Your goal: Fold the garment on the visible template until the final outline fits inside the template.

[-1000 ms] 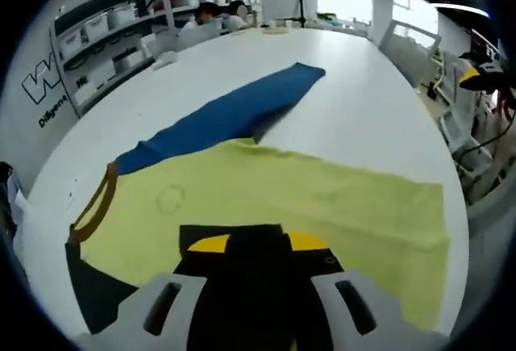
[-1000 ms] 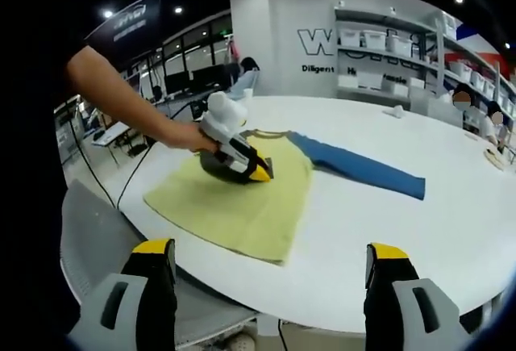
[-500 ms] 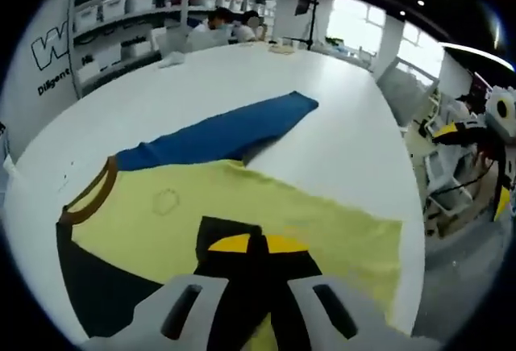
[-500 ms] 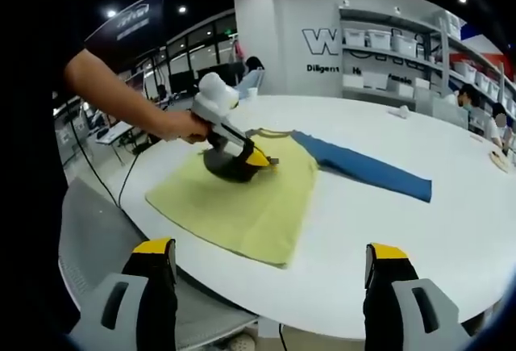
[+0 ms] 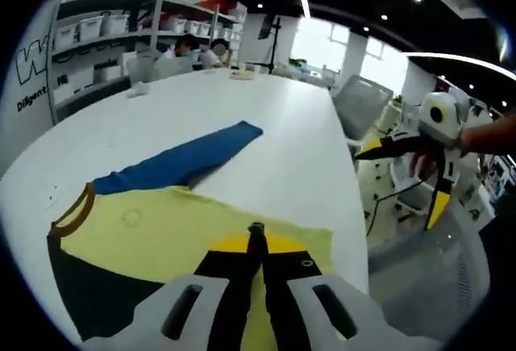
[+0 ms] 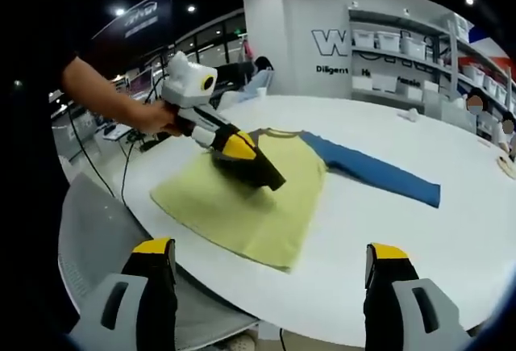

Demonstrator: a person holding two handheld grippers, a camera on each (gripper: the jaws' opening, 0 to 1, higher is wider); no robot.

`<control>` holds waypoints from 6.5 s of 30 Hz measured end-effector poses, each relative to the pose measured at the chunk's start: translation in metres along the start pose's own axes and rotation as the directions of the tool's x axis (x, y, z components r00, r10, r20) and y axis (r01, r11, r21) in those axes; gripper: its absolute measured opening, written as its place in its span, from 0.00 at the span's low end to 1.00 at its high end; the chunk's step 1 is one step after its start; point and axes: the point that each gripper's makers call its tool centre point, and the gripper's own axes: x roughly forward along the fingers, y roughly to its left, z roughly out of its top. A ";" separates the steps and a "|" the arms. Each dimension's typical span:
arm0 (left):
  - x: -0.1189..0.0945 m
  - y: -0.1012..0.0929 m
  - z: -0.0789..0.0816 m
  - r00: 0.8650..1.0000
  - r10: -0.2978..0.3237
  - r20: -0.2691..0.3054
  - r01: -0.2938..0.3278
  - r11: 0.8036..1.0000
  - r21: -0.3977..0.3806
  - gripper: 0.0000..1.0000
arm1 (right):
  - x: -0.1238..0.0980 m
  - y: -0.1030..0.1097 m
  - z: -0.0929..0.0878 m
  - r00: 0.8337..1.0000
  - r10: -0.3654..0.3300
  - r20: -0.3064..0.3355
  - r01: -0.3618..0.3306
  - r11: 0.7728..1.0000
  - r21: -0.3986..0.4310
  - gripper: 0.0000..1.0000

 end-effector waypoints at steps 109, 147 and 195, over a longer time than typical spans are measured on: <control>-0.375 0.328 0.015 0.469 0.847 0.251 -0.839 0.516 -0.174 0.03 | 0.021 0.005 0.033 0.996 0.076 0.038 -0.073 0.994 -0.076 0.99; -0.398 0.295 -0.129 0.443 0.892 0.094 -0.868 0.452 -0.204 0.03 | 0.031 0.014 0.031 0.994 0.111 -0.026 -0.113 0.987 -0.114 0.99; -0.400 0.237 -0.262 0.379 0.914 -0.146 -0.891 0.318 -0.324 0.19 | 0.039 0.026 0.031 0.985 0.157 -0.077 -0.167 0.972 -0.162 0.98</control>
